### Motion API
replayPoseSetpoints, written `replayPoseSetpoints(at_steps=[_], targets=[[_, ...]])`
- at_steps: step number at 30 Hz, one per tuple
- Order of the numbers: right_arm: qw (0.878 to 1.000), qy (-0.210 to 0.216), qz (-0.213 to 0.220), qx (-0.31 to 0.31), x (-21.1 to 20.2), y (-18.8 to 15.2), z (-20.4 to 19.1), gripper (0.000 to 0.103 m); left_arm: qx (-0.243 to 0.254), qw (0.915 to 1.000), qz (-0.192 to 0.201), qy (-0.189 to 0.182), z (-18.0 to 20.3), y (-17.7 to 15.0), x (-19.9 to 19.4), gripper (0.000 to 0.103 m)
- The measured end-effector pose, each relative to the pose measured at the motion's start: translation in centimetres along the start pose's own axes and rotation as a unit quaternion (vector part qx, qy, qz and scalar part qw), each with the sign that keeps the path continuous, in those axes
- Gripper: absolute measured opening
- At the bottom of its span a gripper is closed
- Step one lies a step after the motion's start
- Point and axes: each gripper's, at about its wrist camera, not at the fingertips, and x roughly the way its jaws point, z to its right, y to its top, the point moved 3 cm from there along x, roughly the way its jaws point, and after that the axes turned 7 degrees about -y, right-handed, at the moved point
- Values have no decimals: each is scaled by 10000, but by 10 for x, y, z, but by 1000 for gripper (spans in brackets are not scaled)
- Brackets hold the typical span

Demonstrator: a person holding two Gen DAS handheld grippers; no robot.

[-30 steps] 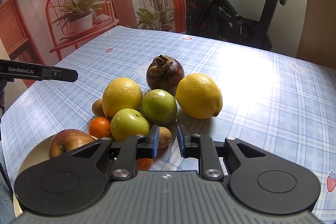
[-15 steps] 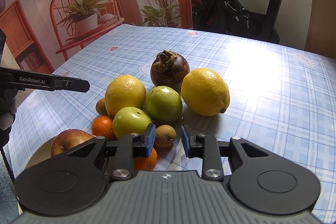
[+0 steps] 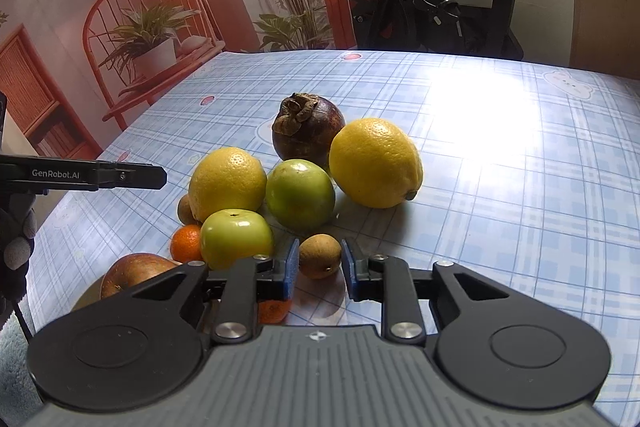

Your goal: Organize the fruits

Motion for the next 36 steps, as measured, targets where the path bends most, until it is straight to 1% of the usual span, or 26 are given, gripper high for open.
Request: replayPoseSetpoints(at_steps=[4,10,14,17,22,24,25,31,36], targets=[[9991,-343,48,-255,-7,-2,3,25,6,10000,-8,-25,0,-1,2,29],[9985,-412,75,-349,-5,-4,-1,25,-131,9997,-124,-167,-1,-5,9,29],[9987,-403,115,-295,-4,-6,0,25,-263,9987,-309,-317,-3,-8,19,29],[9989,-390,124,-246,-4,-5,0,25,-393,9976,-349,-457,-4,-9,24,29],[9990,-360,126,-214,-4,-4,2,26,-468,9967,-372,-555,-4,-10,29,29],[9992,-328,112,-183,-4,-5,4,27,-487,9965,-403,-553,-5,-11,32,28],[9993,-305,93,-168,-3,-5,5,27,-463,9966,-411,-544,-3,-11,33,26],[9995,-258,58,-152,0,-6,0,28,-285,9979,-379,-443,1,-13,30,26],[9995,-265,132,-136,-3,-7,-1,28,-289,9981,-276,-469,-2,-14,20,26]])
